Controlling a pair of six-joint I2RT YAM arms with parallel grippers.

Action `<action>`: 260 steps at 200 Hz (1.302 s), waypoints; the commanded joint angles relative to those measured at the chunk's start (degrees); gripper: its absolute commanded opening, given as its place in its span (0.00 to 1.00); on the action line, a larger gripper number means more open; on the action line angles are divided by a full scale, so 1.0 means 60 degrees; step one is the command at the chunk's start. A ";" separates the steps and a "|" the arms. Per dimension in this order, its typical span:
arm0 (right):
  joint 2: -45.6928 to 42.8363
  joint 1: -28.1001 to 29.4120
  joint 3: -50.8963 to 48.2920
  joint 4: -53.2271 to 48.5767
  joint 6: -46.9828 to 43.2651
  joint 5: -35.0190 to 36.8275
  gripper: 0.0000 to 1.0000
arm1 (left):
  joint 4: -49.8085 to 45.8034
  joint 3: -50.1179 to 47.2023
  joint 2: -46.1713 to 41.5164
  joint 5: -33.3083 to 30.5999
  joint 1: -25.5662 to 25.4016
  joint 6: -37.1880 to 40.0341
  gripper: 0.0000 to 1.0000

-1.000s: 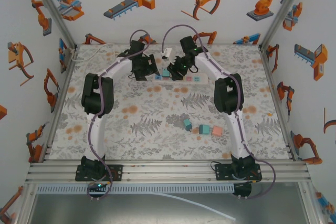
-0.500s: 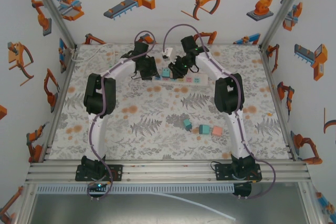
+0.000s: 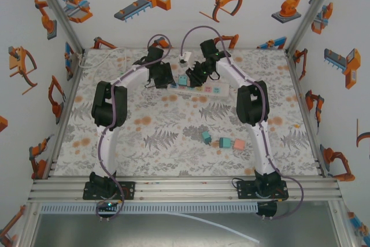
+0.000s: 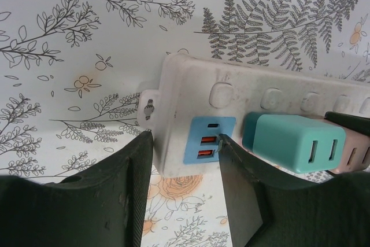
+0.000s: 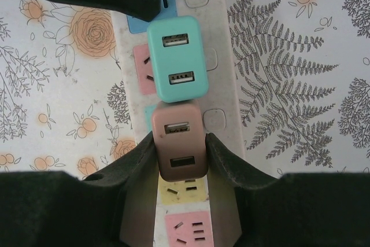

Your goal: Pull the plug off the socket

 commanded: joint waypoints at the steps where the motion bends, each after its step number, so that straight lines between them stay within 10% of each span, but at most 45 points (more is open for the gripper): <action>1: -0.0813 0.0070 0.0273 0.0609 0.0308 -0.0874 0.14 | -0.0693 -0.0615 0.0136 -0.0512 -0.0100 -0.0038 0.49; 191: -0.2670 0.0609 -0.3227 0.3361 -0.1230 -0.0366 0.07 | 0.0033 -0.1929 0.0041 -0.0651 -0.0511 -0.1780 0.51; 231: -0.2579 -0.0186 -0.2555 0.3013 0.0818 -0.1936 0.04 | 0.0308 -0.2436 -0.0166 -0.0851 -0.0394 -0.1850 0.52; 260: -0.2626 0.0078 -0.2724 0.2602 -0.0357 -0.0386 0.00 | 0.0313 -0.2367 -0.0116 -0.0670 -0.0419 -0.1850 0.52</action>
